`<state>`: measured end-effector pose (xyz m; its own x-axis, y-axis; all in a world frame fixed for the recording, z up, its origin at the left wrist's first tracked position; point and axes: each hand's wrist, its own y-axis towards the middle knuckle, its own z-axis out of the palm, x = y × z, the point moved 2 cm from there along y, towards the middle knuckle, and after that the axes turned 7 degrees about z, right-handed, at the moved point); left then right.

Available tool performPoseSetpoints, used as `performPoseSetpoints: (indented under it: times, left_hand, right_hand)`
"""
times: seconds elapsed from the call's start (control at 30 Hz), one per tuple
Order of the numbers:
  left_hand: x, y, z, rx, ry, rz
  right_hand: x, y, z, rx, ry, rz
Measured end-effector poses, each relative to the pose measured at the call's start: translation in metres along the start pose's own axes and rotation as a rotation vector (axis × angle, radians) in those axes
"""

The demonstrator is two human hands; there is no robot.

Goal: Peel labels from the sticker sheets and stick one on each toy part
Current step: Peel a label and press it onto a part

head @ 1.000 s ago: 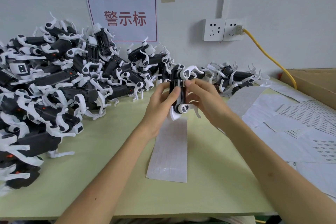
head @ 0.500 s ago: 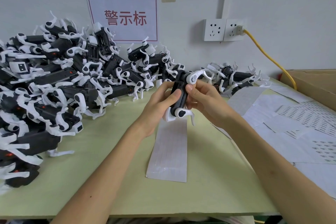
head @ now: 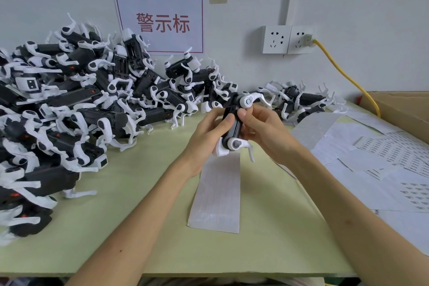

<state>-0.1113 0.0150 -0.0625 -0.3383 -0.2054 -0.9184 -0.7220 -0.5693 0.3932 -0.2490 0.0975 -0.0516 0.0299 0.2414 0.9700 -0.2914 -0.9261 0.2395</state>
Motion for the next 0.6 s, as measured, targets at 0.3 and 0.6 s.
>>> performPoseSetpoints:
  times: [0.3, 0.6]
  left_hand:
    - [-0.0005, 0.0009, -0.0019, -0.012, -0.007, -0.039]
    - [-0.0019, -0.0005, -0.0077, -0.033, 0.015, -0.055]
  right_hand:
    - [-0.0008, 0.0006, -0.0017, 0.014, 0.073, 0.06]
    - [-0.0055, 0.0021, -0.0031, 0.048, 0.076, 0.035]
